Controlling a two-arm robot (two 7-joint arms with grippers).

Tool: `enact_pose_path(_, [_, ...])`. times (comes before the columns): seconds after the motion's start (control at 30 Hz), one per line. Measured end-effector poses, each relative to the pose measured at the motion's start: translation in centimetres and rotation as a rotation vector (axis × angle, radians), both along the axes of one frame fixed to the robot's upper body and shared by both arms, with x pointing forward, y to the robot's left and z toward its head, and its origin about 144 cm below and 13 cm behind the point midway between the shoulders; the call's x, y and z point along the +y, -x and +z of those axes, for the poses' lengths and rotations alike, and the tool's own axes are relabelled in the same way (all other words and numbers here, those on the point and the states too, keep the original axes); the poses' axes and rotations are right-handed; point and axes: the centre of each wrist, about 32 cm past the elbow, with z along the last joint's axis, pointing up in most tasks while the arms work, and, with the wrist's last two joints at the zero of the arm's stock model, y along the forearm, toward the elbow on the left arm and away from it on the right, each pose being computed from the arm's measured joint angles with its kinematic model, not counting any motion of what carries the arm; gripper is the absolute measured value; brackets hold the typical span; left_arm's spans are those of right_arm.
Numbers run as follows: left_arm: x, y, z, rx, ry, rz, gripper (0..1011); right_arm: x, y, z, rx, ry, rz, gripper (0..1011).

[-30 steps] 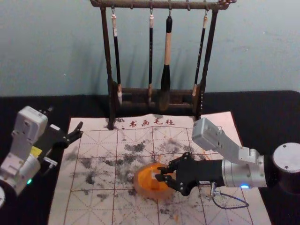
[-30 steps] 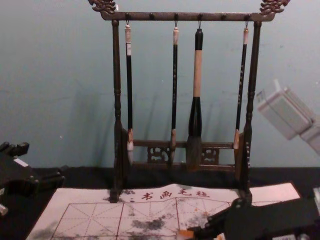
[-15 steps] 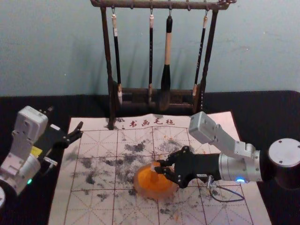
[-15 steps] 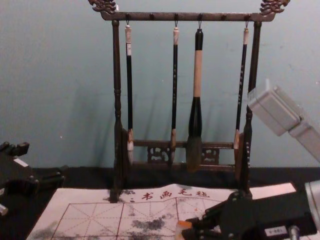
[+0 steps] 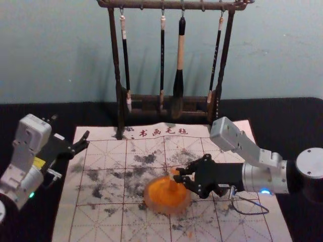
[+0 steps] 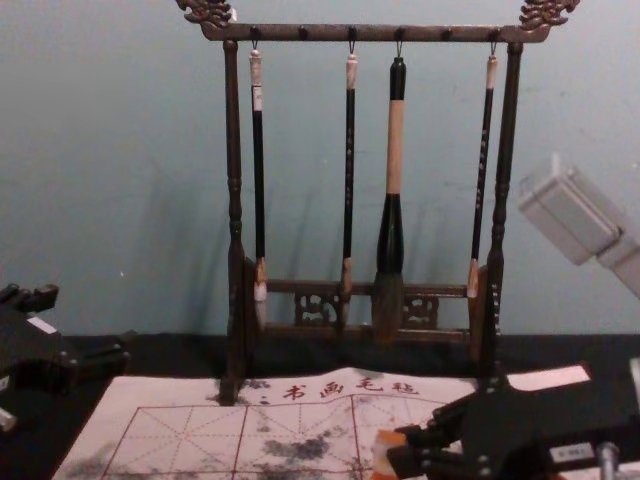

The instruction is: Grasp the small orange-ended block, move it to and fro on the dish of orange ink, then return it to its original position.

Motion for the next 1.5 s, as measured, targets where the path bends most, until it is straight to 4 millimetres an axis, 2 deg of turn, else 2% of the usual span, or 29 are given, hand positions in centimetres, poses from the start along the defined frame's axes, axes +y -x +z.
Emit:
enact_pose_path(0.33, [0.0, 0.0, 0.0, 0.0, 0.0, 0.0, 1001, -0.7, 1.3, 0.2, 0.009, -0.019, 0.017, 93])
enact_pose_path(0.7, [0.0, 0.0, 0.0, 0.0, 0.0, 0.0, 1001, -0.3, 2.0, -0.1, 0.027, -0.027, 0.047, 93])
enact_pose_path(1.5, [0.0, 0.0, 0.0, 0.0, 0.0, 0.0, 1001, 0.7, 0.3, -0.5, 0.013, -0.015, 0.005, 94])
